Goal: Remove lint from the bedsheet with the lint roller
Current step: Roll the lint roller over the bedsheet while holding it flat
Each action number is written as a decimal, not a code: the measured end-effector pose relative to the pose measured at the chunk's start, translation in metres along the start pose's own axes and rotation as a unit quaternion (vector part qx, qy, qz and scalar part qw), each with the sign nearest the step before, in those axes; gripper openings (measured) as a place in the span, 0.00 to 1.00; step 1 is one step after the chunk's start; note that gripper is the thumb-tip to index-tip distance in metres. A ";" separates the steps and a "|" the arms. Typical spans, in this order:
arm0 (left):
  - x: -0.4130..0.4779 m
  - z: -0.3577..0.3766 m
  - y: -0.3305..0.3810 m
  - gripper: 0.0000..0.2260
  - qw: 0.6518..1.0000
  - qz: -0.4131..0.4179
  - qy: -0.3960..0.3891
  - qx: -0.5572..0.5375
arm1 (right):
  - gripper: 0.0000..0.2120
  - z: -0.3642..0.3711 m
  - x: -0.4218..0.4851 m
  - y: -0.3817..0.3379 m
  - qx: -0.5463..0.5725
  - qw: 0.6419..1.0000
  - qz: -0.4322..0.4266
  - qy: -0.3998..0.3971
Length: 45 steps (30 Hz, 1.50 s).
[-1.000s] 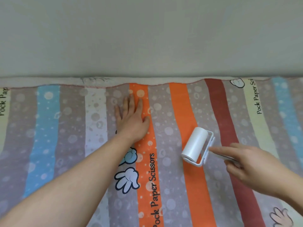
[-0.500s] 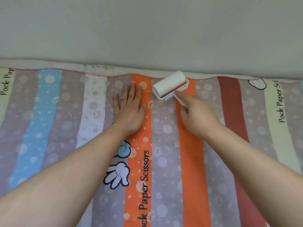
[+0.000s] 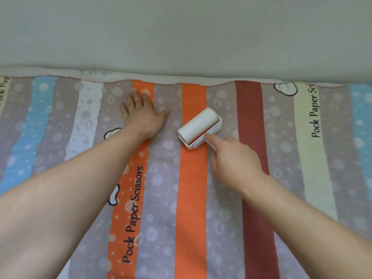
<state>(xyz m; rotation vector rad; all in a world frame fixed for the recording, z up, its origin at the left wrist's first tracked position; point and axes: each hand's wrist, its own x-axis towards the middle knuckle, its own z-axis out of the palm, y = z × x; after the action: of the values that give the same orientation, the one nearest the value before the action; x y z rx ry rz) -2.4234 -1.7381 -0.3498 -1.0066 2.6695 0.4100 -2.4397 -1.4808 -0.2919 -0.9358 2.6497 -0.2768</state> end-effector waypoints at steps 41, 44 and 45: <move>-0.017 0.033 0.028 0.31 0.953 0.173 0.069 -0.241 | 0.26 -0.035 0.076 0.002 0.043 0.997 0.063 0.021; -0.017 0.037 0.027 0.28 0.964 0.184 0.065 -0.178 | 0.27 -0.036 0.075 0.015 0.031 0.998 0.052 0.008; -0.017 0.037 0.028 0.28 0.967 0.185 0.066 -0.164 | 0.27 -0.037 0.071 0.021 0.023 0.999 0.050 0.002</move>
<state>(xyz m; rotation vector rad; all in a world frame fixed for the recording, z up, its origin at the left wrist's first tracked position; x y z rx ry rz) -2.4243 -1.6950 -0.3740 -0.6211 2.9787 0.9167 -2.5172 -1.5072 -0.2793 -0.7880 2.6724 -0.3147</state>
